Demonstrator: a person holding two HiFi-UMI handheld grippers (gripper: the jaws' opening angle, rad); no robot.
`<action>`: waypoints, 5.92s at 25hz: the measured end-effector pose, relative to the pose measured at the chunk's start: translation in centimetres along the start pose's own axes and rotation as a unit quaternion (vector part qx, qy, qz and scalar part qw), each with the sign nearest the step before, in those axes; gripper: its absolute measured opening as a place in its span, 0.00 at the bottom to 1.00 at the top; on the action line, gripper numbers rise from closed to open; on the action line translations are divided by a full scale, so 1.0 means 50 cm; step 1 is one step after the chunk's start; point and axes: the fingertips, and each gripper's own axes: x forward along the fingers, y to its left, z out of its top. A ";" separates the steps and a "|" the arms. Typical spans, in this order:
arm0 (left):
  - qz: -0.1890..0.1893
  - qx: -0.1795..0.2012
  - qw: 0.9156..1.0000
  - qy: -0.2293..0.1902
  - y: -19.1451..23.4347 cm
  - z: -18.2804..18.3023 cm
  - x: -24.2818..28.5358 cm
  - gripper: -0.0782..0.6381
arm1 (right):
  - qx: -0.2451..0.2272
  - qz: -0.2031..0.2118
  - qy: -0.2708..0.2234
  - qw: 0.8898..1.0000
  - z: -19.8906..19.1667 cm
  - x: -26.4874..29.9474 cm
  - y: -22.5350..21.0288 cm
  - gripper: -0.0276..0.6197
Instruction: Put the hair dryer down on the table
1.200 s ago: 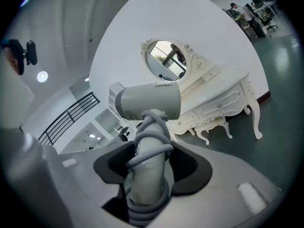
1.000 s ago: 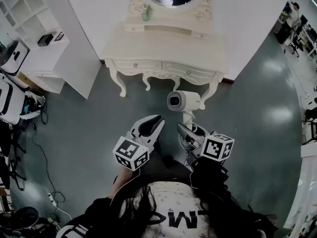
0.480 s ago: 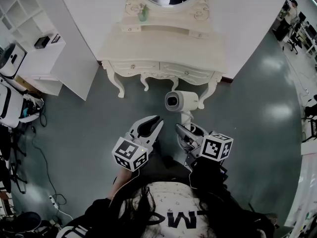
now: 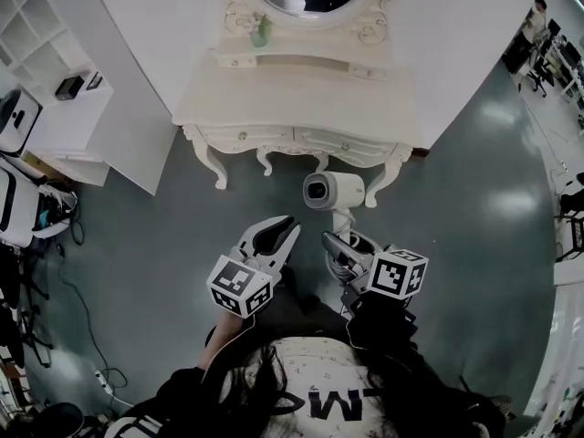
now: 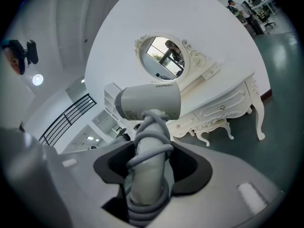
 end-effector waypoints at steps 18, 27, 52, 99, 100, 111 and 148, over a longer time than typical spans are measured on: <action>-0.010 0.007 1.000 -0.001 0.275 0.104 0.067 0.19 | 0.015 -0.003 -0.005 1.000 0.129 0.263 0.012 0.41; -0.037 0.011 0.999 -0.001 0.400 0.142 0.084 0.19 | 0.025 -0.014 -0.017 0.999 0.162 0.387 0.032 0.41; 0.021 -0.023 1.000 -0.004 0.570 0.131 0.116 0.19 | 0.016 0.000 0.040 0.999 0.237 0.549 -0.016 0.41; 0.219 -0.054 0.974 -0.010 0.929 0.225 0.167 0.19 | -0.005 0.059 0.230 0.971 0.340 0.969 -0.124 0.41; 0.212 -0.052 0.976 -0.008 0.942 0.228 0.164 0.19 | -0.003 0.053 0.230 0.972 0.336 0.983 -0.124 0.41; 0.150 -0.050 0.987 0.003 1.077 0.241 0.123 0.19 | -0.006 -0.014 0.227 0.974 0.299 1.151 -0.135 0.41; 0.116 -0.046 0.992 0.018 1.261 0.265 0.066 0.19 | -0.267 -0.203 0.307 0.891 0.271 1.391 -0.305 0.40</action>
